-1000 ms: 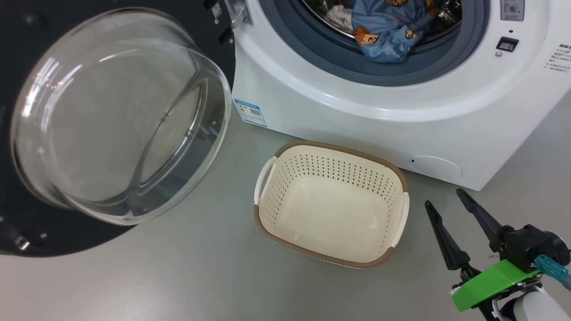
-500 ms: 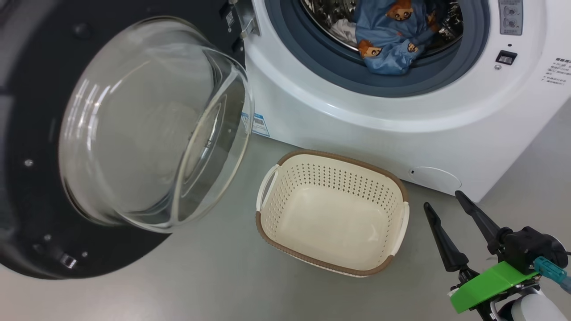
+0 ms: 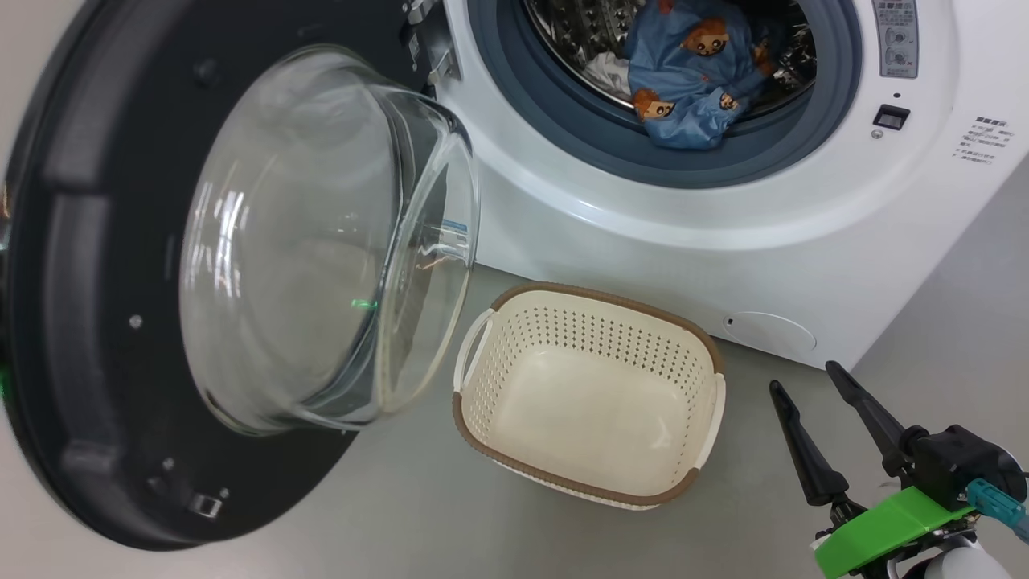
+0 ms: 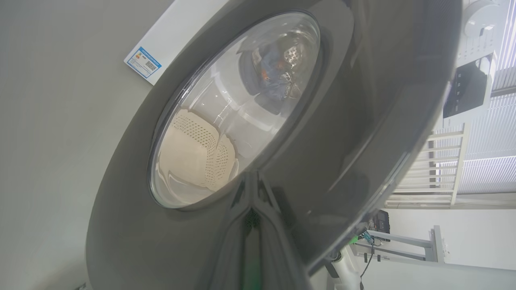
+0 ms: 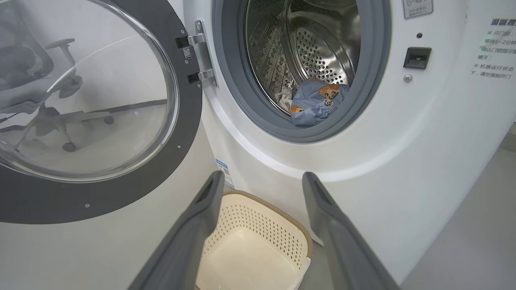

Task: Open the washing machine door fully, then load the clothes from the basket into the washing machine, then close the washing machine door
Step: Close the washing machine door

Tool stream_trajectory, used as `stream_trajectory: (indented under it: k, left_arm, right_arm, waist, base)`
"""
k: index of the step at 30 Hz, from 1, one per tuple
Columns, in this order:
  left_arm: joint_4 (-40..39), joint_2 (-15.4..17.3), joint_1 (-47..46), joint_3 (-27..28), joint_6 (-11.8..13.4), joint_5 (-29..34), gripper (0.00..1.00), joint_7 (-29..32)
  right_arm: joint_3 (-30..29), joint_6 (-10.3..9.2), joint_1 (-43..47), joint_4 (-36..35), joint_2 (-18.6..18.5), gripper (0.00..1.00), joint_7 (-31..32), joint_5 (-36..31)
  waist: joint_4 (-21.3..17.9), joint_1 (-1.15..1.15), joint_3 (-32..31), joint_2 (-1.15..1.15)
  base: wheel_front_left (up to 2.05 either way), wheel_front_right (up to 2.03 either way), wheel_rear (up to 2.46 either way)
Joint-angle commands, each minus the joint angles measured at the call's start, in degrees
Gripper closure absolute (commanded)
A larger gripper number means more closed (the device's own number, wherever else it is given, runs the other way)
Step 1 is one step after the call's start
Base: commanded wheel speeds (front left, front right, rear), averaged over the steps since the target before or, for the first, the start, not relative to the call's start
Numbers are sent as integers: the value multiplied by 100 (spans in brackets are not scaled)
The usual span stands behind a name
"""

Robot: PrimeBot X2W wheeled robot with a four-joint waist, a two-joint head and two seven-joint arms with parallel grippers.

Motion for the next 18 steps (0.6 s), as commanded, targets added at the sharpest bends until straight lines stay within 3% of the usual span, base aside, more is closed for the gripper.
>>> stream_trajectory:
  k: [1,18]
  left_arm:
    - [-212,311,-20,201,-18,-70,100,77]
    - [-1451,-50,279,-142,63,-179,100,378]
  right_arm:
    - [106,8,56,-157,-34,0,-44,-40]
    - [-6,8,216,-199,94,0,-44,-118]
  waist:
    - [-9,0,-16,0]
    - [-384,0,-230,0]
  base:
    - [0,0,0]
    - [0,0,0]
